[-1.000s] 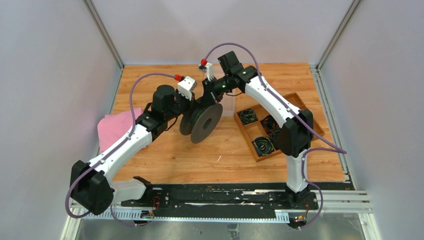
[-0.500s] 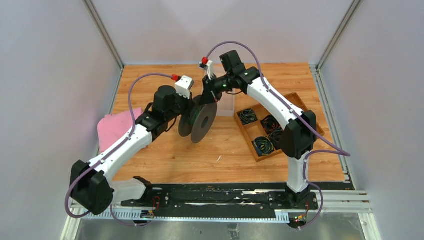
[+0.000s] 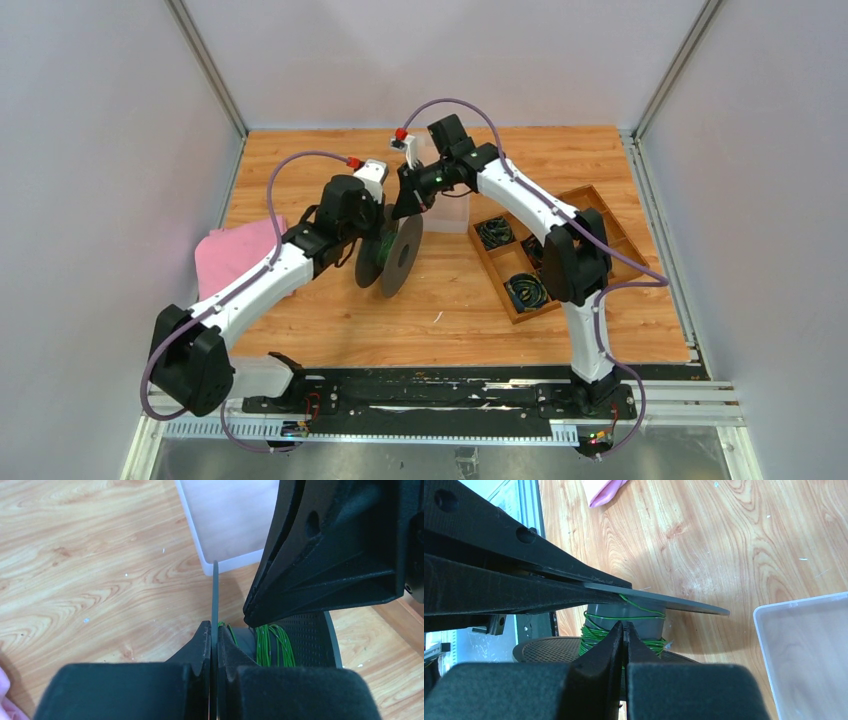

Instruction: Wrap the cables

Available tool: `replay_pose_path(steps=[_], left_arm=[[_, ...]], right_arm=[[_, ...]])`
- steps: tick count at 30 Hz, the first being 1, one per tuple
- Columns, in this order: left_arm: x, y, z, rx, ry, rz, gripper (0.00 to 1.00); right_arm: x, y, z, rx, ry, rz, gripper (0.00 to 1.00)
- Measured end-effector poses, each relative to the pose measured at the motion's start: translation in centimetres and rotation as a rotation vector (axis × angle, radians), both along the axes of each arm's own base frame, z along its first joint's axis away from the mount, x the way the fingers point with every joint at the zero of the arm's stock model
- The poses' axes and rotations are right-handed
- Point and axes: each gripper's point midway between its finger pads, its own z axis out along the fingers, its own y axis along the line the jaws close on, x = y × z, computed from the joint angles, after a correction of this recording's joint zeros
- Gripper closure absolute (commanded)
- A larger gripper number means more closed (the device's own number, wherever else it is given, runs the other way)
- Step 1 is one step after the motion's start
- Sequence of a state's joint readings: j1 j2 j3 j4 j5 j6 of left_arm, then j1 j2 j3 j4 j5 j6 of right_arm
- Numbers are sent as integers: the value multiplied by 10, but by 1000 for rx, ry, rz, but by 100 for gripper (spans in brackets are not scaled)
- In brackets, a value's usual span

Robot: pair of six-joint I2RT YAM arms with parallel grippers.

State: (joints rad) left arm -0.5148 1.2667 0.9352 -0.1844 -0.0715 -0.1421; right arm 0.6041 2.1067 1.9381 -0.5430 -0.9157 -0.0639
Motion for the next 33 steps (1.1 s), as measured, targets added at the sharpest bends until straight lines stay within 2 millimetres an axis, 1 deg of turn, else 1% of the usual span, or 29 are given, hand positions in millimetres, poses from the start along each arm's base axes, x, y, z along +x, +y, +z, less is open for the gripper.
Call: replay_pose_path(steps=[4, 18, 33], left_arm=[[1, 2, -8, 9, 22, 17, 100], [8, 2, -9, 17, 59, 65, 100], [7, -1, -10, 5, 69, 58, 100]], right_arm=[[1, 1, -7, -6, 12, 2, 99], [8, 9, -11, 21, 5, 19, 99], [11, 11, -14, 13, 37, -11, 99]])
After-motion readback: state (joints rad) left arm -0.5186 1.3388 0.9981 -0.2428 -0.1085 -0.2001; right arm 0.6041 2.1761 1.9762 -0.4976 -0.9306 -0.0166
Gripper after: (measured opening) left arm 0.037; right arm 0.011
